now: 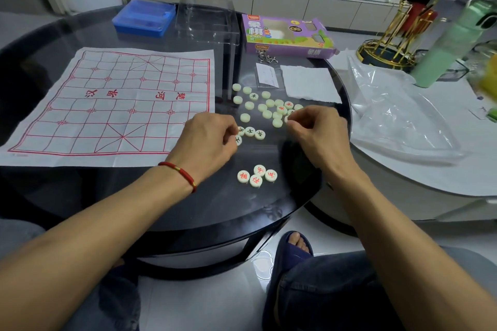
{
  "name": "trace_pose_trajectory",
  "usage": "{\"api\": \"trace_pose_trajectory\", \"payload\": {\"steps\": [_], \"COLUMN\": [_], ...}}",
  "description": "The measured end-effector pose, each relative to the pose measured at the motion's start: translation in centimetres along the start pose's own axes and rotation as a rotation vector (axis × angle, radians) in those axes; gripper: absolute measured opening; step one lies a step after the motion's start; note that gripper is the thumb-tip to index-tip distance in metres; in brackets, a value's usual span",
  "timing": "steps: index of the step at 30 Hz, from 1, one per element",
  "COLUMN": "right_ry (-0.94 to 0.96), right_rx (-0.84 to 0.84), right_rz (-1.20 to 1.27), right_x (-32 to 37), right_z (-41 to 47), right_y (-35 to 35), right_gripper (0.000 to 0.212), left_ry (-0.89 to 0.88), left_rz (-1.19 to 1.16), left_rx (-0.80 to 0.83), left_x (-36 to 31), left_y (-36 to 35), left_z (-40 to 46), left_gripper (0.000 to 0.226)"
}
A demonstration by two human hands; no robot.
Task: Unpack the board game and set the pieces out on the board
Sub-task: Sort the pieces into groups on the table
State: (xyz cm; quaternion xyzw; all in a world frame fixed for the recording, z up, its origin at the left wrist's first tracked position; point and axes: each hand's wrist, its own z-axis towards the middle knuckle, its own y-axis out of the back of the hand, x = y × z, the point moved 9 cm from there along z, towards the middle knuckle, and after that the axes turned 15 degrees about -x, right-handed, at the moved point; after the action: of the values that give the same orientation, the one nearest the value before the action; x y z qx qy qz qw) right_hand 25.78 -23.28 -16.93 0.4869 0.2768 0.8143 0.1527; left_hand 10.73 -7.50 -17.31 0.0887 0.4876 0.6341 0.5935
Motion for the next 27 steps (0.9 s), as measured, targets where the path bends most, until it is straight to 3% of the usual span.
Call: {"api": "trace_pose_trajectory", "payload": {"steps": [8,13,22,27], "right_ry": [0.264,0.329,0.424,0.432], "right_rx": [-0.056,-0.005,0.062,0.246], "right_rz": [-0.293,-0.377,-0.449,-0.341], "right_x": [-0.1,0.1,1.9,2.7], "right_z": [0.2,-0.4,-2.1,-3.5], "right_y": [-1.4,-2.1,-1.5,-1.0], "right_gripper": [0.023,0.021,0.009,0.006], "left_ry": [-0.174,-0.364,-0.331,-0.304], "left_rz": [-0.018,-0.065,-0.024,-0.021], "left_rx": [-0.099,0.034,0.049,0.037], "left_x": [-1.1,-2.6,-1.8,-1.6], "left_y": [0.3,-0.1,-0.1,0.2], "left_z": [0.0,-1.1,-0.7,-0.8], "left_gripper": [0.011,0.019,0.025,0.026]}}
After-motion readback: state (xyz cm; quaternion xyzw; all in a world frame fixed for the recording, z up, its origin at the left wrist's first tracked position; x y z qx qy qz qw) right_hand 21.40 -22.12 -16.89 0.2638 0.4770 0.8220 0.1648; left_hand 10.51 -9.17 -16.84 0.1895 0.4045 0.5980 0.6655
